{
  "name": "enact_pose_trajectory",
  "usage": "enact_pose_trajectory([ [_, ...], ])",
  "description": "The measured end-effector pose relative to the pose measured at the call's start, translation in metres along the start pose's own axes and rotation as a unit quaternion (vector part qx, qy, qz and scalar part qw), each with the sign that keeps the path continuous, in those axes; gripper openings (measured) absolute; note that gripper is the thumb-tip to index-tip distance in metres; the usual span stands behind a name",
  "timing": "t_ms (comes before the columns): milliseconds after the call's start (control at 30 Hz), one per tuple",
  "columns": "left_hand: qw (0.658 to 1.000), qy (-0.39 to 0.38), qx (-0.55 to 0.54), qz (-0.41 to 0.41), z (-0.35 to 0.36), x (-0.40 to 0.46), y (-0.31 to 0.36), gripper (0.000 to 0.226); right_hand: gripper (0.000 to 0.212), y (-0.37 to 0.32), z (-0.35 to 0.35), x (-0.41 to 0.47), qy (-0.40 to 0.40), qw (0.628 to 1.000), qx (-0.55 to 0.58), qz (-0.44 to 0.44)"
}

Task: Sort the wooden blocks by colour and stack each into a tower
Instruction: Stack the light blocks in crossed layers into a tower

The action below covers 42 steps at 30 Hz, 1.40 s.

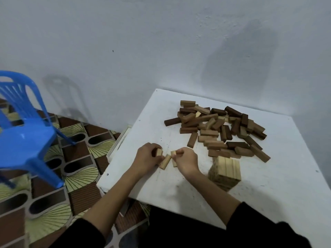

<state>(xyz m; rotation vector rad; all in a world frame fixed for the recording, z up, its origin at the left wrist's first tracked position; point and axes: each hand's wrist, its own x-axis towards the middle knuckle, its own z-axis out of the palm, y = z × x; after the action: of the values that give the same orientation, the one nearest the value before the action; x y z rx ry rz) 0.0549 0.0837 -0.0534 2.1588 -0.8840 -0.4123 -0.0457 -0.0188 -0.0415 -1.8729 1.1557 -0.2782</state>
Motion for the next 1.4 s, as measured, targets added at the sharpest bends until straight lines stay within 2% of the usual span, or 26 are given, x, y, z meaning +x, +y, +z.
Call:
enact_pose_trajectory([
  [67,1.000,0.006,0.000,0.011,-0.002,0.002,-0.002,0.029,0.025,0.005,0.001,0.002,0.011,0.999,-0.029,-0.020],
  [167,0.999,0.022,0.009,0.023,-0.007,0.004,-0.007,0.024,0.021,0.015,0.002,0.001,0.016,0.997,-0.053,-0.049],
  [367,0.997,-0.028,0.028,0.059,-0.010,-0.001,-0.014,0.045,0.025,0.021,0.001,-0.009,-0.021,0.995,-0.032,-0.091],
  [533,0.995,-0.046,0.038,0.085,-0.008,-0.001,-0.015,0.060,0.038,0.020,0.000,-0.015,-0.040,0.990,-0.008,-0.133],
  [667,0.984,-0.096,0.051,0.139,-0.009,-0.002,-0.013,0.074,0.052,0.019,0.003,-0.007,-0.058,0.986,-0.028,-0.153],
  [733,0.984,-0.109,0.042,0.137,-0.005,-0.001,-0.014,0.081,0.052,0.016,0.008,-0.003,-0.067,0.985,-0.021,-0.158],
  [933,0.993,-0.017,-0.015,0.118,0.007,0.000,-0.018,0.082,0.063,0.023,0.007,-0.007,-0.020,0.977,-0.026,-0.209],
  [1100,0.993,-0.030,-0.032,0.113,0.006,0.001,-0.020,0.087,0.050,0.035,0.007,-0.015,0.008,0.973,-0.029,-0.228],
  [1400,0.992,0.009,-0.068,0.106,0.011,-0.002,-0.019,0.082,0.060,0.040,0.011,-0.021,-0.042,0.960,-0.131,-0.242],
])
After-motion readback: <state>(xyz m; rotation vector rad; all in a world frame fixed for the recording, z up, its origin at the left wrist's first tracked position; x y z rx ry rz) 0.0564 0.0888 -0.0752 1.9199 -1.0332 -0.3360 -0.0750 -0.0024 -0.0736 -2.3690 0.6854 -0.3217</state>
